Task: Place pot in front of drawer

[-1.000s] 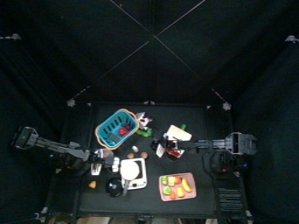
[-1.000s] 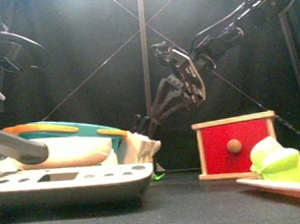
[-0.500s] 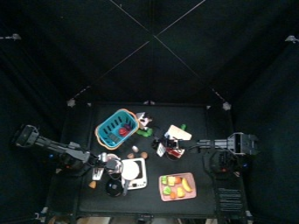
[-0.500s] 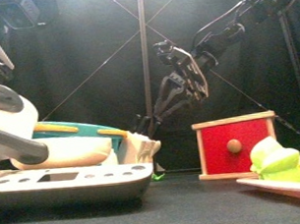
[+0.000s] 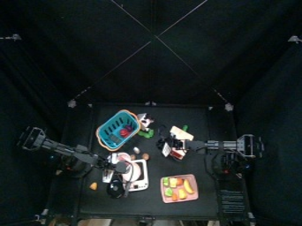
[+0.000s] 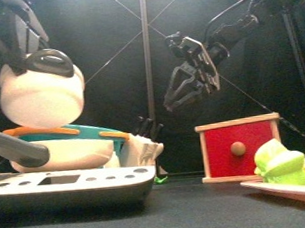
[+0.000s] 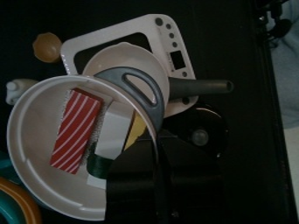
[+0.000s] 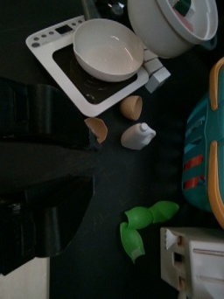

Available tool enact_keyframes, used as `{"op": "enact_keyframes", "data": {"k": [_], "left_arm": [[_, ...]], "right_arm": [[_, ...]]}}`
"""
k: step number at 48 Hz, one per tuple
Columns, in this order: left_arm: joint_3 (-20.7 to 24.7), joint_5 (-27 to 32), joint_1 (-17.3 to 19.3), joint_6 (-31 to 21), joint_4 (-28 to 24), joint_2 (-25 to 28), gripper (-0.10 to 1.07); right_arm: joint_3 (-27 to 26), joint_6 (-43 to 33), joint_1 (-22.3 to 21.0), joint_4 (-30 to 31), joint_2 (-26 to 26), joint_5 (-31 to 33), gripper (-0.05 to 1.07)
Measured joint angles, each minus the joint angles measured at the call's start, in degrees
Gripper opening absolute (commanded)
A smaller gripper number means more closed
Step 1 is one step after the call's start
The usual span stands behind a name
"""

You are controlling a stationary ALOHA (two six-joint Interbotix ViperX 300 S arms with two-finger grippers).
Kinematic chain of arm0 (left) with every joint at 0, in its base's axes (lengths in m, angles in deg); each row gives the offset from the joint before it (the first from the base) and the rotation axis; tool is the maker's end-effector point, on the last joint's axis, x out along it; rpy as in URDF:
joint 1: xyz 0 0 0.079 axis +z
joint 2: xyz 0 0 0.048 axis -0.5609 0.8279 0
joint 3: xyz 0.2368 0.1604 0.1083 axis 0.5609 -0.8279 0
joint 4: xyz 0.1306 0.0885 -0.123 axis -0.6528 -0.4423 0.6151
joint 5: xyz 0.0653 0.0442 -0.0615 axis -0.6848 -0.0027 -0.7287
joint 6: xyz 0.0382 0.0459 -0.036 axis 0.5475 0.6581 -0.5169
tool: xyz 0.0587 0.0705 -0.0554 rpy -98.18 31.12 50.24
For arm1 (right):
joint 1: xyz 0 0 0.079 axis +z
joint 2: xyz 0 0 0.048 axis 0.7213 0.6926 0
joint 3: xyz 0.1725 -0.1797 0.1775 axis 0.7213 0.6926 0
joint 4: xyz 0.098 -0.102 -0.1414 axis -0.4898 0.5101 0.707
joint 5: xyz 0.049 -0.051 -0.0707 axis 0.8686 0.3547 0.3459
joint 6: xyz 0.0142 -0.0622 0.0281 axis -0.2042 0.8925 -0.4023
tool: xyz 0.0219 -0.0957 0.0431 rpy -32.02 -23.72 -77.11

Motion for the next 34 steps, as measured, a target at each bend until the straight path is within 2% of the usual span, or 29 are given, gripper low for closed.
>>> {"op": "enact_keyframes", "data": {"k": [8,21,27,34], "left_arm": [[4.13,-1.41,0.44,-0.09,-4.31,4.48,0.27],[10.99,-8.09,4.66,0.0,-10.55,14.06,0.27],[13.45,-11.87,5.89,0.18,-12.39,18.28,0.27],[16.79,-13.36,6.06,0.35,-13.62,23.12,0.26]], "right_arm": [[1.93,0.09,-0.62,-0.53,-2.55,-0.09,0.66],[5.36,0.09,-1.58,-0.09,-8.09,-0.18,0.66],[6.68,0.09,-2.37,-0.18,-10.37,-0.09,0.66],[8.26,0.09,-3.16,-0.35,-12.48,-0.18,0.66]]}}
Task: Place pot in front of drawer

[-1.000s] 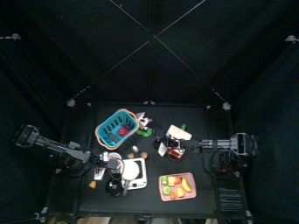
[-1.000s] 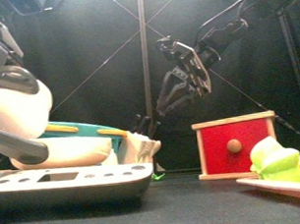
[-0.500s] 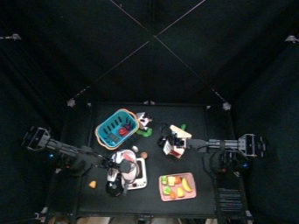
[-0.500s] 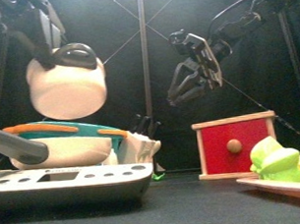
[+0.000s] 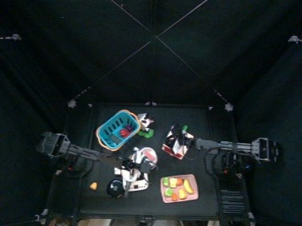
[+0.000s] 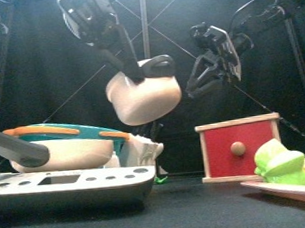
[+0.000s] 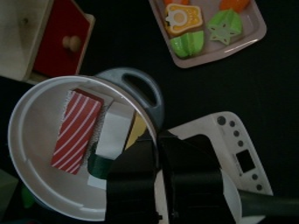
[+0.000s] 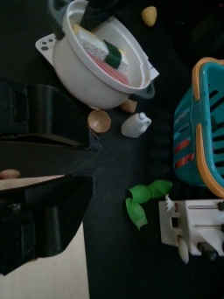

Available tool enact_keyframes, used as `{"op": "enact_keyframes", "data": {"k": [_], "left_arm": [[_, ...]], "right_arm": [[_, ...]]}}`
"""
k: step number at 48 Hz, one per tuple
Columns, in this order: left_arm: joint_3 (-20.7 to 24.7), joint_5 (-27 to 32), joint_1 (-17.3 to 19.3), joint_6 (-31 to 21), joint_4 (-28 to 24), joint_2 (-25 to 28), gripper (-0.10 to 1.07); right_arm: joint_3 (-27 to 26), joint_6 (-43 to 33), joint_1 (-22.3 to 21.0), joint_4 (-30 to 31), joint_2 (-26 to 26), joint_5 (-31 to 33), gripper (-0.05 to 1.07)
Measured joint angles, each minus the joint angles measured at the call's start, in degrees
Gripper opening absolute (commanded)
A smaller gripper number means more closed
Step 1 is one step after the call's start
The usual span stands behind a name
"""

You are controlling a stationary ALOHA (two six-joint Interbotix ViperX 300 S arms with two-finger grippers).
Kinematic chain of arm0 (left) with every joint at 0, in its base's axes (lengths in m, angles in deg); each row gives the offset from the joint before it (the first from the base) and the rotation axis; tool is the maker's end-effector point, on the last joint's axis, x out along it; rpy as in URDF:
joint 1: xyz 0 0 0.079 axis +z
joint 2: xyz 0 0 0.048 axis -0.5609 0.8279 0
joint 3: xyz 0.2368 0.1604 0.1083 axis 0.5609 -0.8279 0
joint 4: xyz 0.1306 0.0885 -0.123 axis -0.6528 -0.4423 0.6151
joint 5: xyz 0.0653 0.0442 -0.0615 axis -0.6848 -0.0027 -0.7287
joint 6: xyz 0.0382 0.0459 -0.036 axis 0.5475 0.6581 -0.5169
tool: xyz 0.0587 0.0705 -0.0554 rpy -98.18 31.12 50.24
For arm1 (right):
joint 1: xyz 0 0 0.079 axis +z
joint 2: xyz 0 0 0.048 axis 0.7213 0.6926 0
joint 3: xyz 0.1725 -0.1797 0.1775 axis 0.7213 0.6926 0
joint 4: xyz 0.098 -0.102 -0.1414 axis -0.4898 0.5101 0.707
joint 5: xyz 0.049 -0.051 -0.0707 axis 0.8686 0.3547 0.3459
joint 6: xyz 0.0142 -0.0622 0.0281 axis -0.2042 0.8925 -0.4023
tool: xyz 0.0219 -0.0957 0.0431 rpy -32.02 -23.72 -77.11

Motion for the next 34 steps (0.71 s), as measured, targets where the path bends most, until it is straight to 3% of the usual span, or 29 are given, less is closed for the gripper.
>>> {"op": "enact_keyframes", "data": {"k": [17,34], "left_arm": [[9.4,0.26,0.62,0.18,-0.97,12.3,0.26],[10.63,-0.53,1.49,0.09,-1.05,18.02,0.3]], "right_arm": [[2.29,-0.09,-0.62,-0.79,-3.69,0.0,0.66],[2.81,-0.09,-0.62,-0.79,-3.87,-0.44,0.66]]}}
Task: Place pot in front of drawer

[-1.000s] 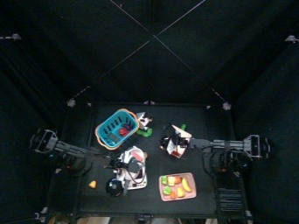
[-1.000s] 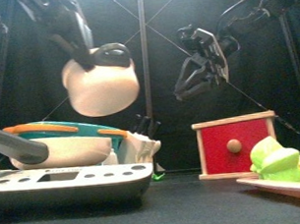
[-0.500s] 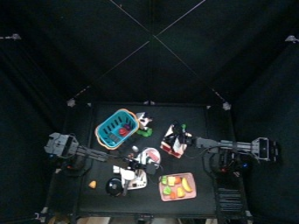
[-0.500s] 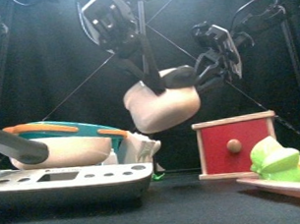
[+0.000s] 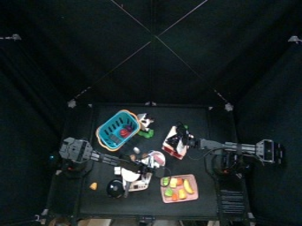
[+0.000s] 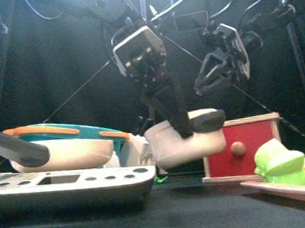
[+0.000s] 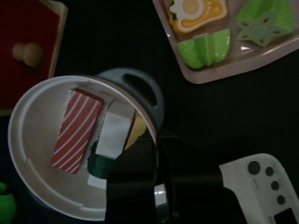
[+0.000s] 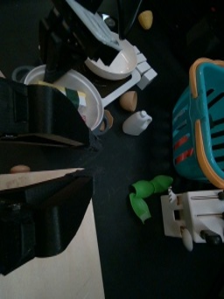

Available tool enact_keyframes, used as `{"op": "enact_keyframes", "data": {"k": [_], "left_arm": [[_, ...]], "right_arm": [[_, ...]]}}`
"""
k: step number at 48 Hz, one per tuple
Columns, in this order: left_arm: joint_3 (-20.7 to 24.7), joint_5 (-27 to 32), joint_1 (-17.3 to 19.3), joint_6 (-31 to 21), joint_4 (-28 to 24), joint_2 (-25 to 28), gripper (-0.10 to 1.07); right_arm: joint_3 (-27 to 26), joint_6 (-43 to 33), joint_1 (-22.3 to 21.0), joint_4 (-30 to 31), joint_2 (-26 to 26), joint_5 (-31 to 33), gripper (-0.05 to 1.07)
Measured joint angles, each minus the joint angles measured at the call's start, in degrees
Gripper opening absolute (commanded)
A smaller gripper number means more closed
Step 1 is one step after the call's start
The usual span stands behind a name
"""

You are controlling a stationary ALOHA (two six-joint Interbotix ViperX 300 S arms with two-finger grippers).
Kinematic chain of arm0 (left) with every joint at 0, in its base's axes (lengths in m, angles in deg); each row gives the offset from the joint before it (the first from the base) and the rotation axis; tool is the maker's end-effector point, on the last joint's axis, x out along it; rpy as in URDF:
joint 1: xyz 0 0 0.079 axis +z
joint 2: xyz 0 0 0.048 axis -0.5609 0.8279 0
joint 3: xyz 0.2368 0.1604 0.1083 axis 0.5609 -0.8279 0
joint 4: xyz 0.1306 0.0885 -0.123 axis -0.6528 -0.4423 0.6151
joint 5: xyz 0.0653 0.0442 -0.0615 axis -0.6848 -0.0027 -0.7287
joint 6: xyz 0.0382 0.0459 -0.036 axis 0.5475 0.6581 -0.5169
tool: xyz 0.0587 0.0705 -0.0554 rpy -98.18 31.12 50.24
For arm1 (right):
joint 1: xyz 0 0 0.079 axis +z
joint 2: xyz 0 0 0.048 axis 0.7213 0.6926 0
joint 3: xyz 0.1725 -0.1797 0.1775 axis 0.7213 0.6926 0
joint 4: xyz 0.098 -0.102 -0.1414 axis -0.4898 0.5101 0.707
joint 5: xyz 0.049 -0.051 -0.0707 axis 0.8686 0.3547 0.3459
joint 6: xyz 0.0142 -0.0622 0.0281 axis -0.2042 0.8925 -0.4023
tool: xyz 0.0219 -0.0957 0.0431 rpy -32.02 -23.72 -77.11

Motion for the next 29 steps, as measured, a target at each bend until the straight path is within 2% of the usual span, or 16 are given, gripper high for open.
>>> {"op": "enact_keyframes", "data": {"k": [12,29], "left_arm": [[0.09,-3.6,0.79,0.0,0.0,1.32,0.45],[0.09,-3.87,0.88,0.18,0.35,1.32,0.66]], "right_arm": [[0.44,0.0,0.0,-0.53,0.0,-0.18,0.66],[0.44,-0.09,-0.09,-0.62,0.0,-0.53,0.66]]}}
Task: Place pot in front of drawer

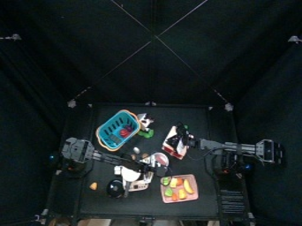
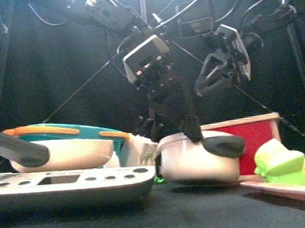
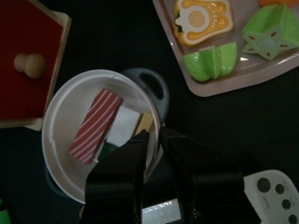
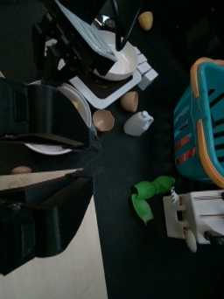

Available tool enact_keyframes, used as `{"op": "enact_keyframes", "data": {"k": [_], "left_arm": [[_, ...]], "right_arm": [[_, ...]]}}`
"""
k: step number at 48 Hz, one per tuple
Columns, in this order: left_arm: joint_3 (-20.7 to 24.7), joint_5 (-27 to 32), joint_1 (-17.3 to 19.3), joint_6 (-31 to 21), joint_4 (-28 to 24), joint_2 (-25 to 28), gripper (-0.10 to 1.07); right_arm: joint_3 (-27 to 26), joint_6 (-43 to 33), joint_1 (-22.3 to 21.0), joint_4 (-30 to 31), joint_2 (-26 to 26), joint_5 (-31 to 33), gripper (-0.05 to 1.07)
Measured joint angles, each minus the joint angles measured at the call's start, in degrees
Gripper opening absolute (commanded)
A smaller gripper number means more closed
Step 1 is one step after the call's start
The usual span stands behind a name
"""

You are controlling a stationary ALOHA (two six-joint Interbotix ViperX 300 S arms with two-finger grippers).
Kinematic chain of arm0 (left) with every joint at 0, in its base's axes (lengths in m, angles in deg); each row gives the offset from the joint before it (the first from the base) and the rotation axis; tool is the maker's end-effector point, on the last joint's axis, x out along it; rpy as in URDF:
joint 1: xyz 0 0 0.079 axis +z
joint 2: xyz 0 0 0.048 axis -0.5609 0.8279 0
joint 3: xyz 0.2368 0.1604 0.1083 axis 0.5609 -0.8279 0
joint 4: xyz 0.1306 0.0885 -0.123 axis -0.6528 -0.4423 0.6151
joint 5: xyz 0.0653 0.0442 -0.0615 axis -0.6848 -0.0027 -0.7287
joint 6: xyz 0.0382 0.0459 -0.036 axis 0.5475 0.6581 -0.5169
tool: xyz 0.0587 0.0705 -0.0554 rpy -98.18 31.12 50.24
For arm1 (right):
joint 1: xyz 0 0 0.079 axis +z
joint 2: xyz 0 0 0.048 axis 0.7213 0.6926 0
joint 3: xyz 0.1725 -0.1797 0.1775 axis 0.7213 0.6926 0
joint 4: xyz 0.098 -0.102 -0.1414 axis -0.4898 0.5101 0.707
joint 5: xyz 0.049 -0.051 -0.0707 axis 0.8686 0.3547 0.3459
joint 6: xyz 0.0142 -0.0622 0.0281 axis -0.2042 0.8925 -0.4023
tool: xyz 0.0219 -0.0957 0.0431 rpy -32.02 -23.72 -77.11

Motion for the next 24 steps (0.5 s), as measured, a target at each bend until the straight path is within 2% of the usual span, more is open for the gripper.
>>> {"op": "enact_keyframes", "data": {"k": [24], "left_arm": [[0.0,-0.35,0.18,-0.7,0.18,-0.7,0.68]], "right_arm": [[0.26,0.0,0.0,0.0,0.18,-0.26,0.66]]}}
